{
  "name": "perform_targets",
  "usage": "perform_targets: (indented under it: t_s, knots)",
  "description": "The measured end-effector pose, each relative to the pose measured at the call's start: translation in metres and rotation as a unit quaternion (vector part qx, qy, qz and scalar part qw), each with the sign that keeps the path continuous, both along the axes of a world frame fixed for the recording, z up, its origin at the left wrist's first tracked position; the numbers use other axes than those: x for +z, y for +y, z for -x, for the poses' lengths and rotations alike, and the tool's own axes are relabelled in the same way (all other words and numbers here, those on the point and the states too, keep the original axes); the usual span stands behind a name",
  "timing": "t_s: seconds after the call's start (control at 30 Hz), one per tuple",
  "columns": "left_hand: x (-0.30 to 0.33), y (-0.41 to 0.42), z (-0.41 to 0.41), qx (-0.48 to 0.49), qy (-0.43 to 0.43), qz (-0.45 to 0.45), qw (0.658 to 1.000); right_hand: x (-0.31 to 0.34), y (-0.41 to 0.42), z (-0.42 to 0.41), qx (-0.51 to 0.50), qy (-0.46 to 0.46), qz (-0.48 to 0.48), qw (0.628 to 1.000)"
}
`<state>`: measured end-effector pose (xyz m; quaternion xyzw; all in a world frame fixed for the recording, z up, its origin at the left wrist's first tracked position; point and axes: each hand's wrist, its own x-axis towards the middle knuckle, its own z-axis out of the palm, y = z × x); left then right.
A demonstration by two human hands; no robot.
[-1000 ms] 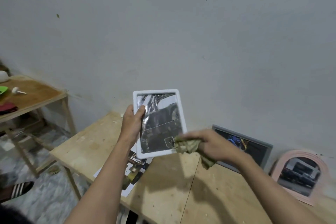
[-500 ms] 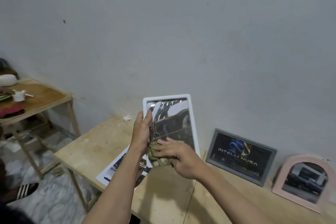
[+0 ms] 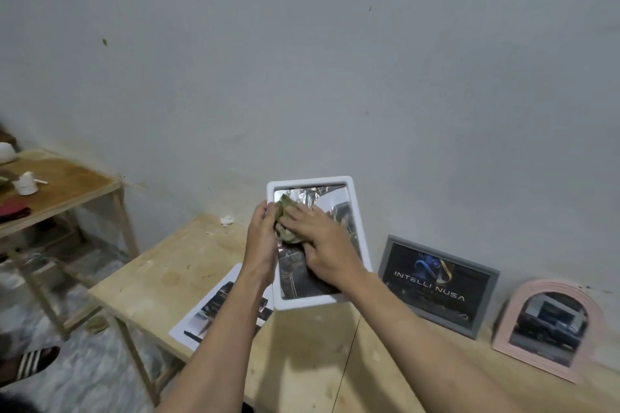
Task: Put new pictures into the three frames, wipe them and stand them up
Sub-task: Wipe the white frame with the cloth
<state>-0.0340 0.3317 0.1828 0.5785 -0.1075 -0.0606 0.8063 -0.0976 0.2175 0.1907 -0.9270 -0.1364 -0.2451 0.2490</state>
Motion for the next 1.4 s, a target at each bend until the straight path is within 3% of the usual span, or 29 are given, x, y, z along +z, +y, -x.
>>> perform_targets:
  t_s: [0.2,0.37,0.43,0.57,0.67,0.8,0.9,1.03,1.1,1.17,1.27,1.33,1.4]
  knots:
    - [-0.013,0.019,-0.017,0.089,0.01,-0.089,0.992,-0.049,0.005,0.048,0.133,0.149,-0.001,0.98]
    - [-0.018,0.025,-0.013,0.117,0.018,-0.116,0.986,-0.039,-0.036,0.058,0.095,0.182,0.022,0.978]
    - [-0.016,0.03,-0.015,0.118,0.009,-0.128,0.985,-0.03,-0.058,0.062,0.043,0.164,-0.007,0.986]
    - [-0.013,0.025,-0.014,0.072,-0.009,-0.126,0.989,0.017,-0.07,0.051,-0.057,-0.003,-0.224,0.973]
    - [-0.008,0.011,0.0,0.023,-0.022,-0.102,0.994,0.05,-0.071,0.021,-0.087,-0.079,-0.128,0.985]
    - [0.0,0.012,0.003,0.072,-0.004,-0.06,0.996,0.013,-0.066,0.018,-0.035,0.028,0.039,0.998]
    - [-0.01,0.033,-0.01,0.117,0.006,-0.057,0.991,-0.041,-0.055,0.049,0.042,0.085,0.059,0.994]
    - [-0.009,0.046,-0.01,0.121,-0.007,-0.095,0.988,-0.04,-0.043,0.067,0.048,0.151,-0.106,0.982]
    - [-0.008,0.042,-0.01,0.098,-0.001,-0.097,0.99,-0.007,-0.038,0.058,0.006,0.085,-0.196,0.977]
    - [-0.009,0.034,-0.006,0.054,-0.005,-0.095,0.994,0.028,-0.038,0.04,-0.054,-0.022,-0.219,0.974]
    - [-0.005,0.012,0.008,0.004,-0.021,-0.084,0.996,0.05,-0.031,0.005,-0.082,-0.078,-0.105,0.988]
    - [-0.002,-0.001,0.013,0.01,-0.013,-0.042,0.999,0.033,-0.015,-0.009,-0.044,-0.046,0.004,0.998]
    - [-0.004,0.0,0.009,0.037,0.007,-0.012,0.999,0.003,0.002,-0.007,-0.011,-0.006,0.036,0.999]
